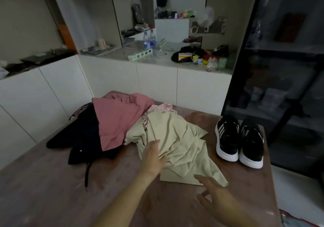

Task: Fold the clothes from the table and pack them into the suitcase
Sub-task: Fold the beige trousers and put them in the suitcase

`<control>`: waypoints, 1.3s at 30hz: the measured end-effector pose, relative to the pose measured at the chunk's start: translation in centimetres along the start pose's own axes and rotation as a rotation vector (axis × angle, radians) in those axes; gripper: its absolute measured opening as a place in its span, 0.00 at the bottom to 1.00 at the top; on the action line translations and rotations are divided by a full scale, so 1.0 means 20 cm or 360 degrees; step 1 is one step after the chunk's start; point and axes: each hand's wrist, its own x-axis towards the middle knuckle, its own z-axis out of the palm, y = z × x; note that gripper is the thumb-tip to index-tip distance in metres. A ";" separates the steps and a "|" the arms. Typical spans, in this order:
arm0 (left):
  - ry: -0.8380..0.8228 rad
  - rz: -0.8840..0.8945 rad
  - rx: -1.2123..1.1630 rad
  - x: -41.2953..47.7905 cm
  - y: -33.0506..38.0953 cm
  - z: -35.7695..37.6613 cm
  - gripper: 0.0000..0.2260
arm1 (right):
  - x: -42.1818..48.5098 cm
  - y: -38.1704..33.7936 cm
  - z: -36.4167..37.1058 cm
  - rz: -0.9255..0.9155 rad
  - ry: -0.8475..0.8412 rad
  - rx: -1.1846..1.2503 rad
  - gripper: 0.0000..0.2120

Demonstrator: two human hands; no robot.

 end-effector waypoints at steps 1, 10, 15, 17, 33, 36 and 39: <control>0.0050 -0.0021 0.0066 0.07 -0.03 0.00 0.30 | 0.06 -0.02 -0.01 0.0026 0.0003 0.0008 0.29; -0.0164 -0.0002 0.0283 0.37 -0.22 0.04 0.34 | 0.34 -0.11 0.02 0.0130 0.0060 0.0133 0.25; -0.0042 0.0241 0.0176 0.26 -0.25 0.00 0.17 | 0.36 -0.12 0.03 0.0187 0.0107 0.0118 0.23; -0.0106 0.0315 0.0167 0.15 -0.23 -0.05 0.16 | 0.37 -0.14 0.03 0.0230 0.0194 0.0121 0.22; -0.0363 0.0526 -0.0007 -0.67 -0.15 0.03 0.17 | 0.14 -0.20 0.12 0.0333 0.0208 0.0062 0.04; -0.0016 0.0490 -0.0263 -0.52 -0.05 -0.28 0.13 | -0.04 -0.16 0.12 0.0248 0.0169 -0.0035 0.09; -0.0184 0.0220 -0.0214 -0.41 -0.10 -0.23 0.27 | -0.23 -0.10 0.12 0.0266 -0.0013 -0.0101 0.06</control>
